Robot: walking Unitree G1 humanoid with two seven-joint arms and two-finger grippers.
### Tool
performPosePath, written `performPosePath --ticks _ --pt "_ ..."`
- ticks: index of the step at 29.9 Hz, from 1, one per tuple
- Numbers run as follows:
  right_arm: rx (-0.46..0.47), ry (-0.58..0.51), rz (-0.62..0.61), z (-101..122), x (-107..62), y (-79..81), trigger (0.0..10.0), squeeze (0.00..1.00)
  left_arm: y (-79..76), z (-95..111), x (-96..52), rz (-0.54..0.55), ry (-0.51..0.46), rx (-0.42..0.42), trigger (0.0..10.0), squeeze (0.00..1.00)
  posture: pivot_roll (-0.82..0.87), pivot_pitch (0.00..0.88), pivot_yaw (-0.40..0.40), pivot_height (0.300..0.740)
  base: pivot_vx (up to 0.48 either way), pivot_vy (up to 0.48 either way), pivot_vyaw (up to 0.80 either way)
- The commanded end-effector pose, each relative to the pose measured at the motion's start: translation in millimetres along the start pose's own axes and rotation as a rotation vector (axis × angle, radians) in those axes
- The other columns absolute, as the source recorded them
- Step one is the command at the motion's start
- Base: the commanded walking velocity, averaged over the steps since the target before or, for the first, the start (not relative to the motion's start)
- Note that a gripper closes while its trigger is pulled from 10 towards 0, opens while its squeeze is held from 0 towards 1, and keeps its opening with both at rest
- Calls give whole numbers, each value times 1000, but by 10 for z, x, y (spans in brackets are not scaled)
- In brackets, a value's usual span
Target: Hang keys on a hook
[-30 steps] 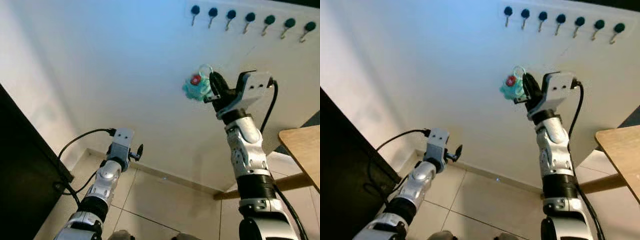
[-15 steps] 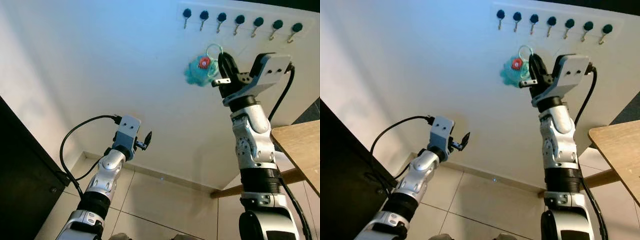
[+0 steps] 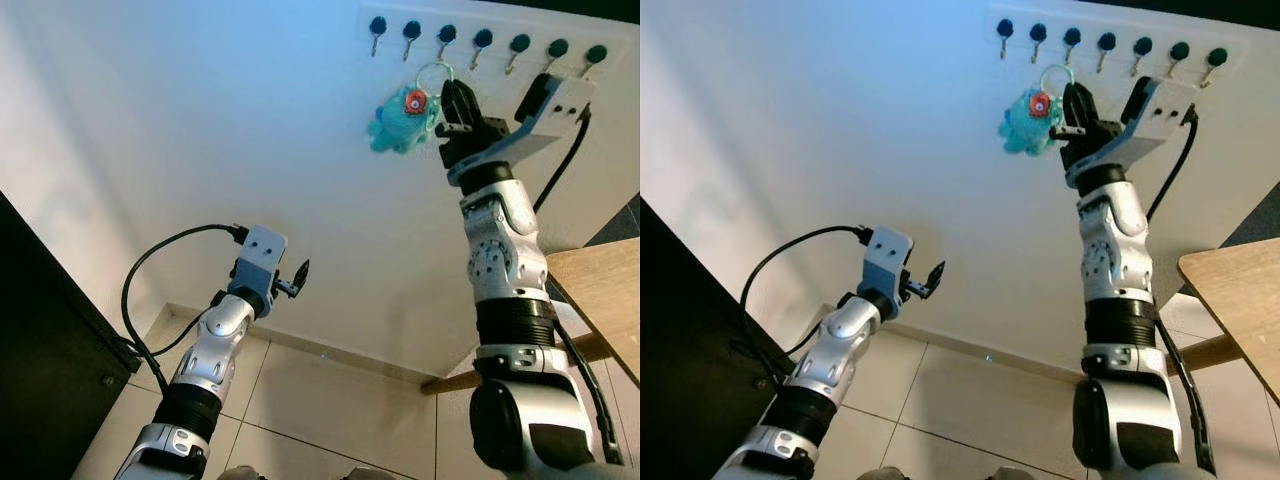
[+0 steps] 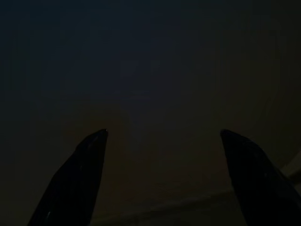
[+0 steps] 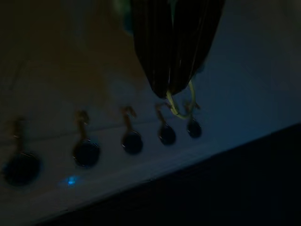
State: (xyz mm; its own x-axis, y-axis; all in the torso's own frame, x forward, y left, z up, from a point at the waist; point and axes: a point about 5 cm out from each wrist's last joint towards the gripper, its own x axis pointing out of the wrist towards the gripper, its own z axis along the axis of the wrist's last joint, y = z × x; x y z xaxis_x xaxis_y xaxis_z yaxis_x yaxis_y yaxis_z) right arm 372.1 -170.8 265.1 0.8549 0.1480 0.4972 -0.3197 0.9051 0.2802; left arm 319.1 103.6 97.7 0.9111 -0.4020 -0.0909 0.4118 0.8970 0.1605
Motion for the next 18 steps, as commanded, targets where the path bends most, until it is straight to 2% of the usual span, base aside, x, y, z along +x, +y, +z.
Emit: performPosePath --ticks 1,2,6,14,18 --pt "35 13 0 -20 40 -23 10000 0 -5 78 0 -7 -45 19 10000 0 52 50 -31 740 0 0 0" --pt "35 13 0 -20 40 -23 10000 0 -5 78 0 -7 -45 19 10000 0 52 50 -31 740 0 0 0" --pt "68 54 36 -85 146 7 10000 0 -9 279 20 -5 -153 24 10000 0 64 58 -44 740 0 0 0" --pt "62 53 54 -88 244 42 10000 0 -57 421 9 -33 -224 41 10000 0 68 61 -47 740 0 0 0" --pt "64 40 54 -80 275 46 10000 0 -67 450 5 -36 -249 21 10000 0 68 63 -46 740 0 0 0"
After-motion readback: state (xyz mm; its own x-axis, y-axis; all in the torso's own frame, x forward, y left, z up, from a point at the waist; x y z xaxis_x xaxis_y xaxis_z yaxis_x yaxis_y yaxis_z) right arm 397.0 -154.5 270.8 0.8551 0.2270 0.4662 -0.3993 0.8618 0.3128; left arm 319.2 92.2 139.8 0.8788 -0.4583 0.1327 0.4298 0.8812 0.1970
